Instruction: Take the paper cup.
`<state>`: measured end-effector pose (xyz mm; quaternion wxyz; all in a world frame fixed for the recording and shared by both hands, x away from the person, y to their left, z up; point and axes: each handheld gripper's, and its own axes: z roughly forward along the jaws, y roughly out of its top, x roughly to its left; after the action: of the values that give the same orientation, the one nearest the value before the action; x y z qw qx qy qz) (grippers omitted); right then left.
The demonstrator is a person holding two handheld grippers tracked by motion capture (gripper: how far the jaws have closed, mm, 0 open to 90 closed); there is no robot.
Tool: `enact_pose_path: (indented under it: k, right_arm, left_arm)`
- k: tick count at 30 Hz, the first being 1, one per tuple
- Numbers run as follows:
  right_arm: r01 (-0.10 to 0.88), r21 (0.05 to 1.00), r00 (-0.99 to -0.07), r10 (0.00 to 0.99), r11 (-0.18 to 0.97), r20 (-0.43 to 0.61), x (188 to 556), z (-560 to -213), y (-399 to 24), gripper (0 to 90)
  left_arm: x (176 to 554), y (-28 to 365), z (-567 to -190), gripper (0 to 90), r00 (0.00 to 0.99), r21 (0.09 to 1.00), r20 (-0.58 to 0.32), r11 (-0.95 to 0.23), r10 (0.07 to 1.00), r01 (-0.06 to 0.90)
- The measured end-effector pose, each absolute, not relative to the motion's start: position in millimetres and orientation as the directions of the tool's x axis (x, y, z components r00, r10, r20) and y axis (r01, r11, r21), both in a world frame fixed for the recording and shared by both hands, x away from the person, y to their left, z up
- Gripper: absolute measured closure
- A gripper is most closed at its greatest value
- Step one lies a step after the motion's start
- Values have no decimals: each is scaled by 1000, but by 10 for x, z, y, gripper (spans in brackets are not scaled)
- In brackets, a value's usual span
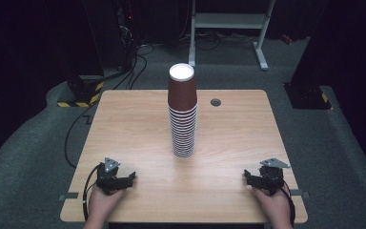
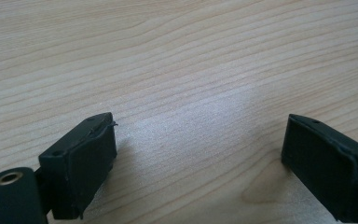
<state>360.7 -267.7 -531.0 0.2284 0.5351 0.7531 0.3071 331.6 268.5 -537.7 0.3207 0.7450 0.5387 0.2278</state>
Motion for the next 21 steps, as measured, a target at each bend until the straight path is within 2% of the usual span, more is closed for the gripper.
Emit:
enact_pose_path:
  k: [11, 21]
  right_arm:
    - [665, 708, -322, 947, 238, -16, 3617, -5310, -2680, 155]
    - [662, 710, -326, 945, 239, -15, 3608, -5308, -2682, 170]
  left_arm:
    - [3338, 2690, -5378, 94, 319, 723, -7, -215, 948, 656]
    - [3332, 2699, -5377, 128, 330, 730, -8, -220, 944, 647]
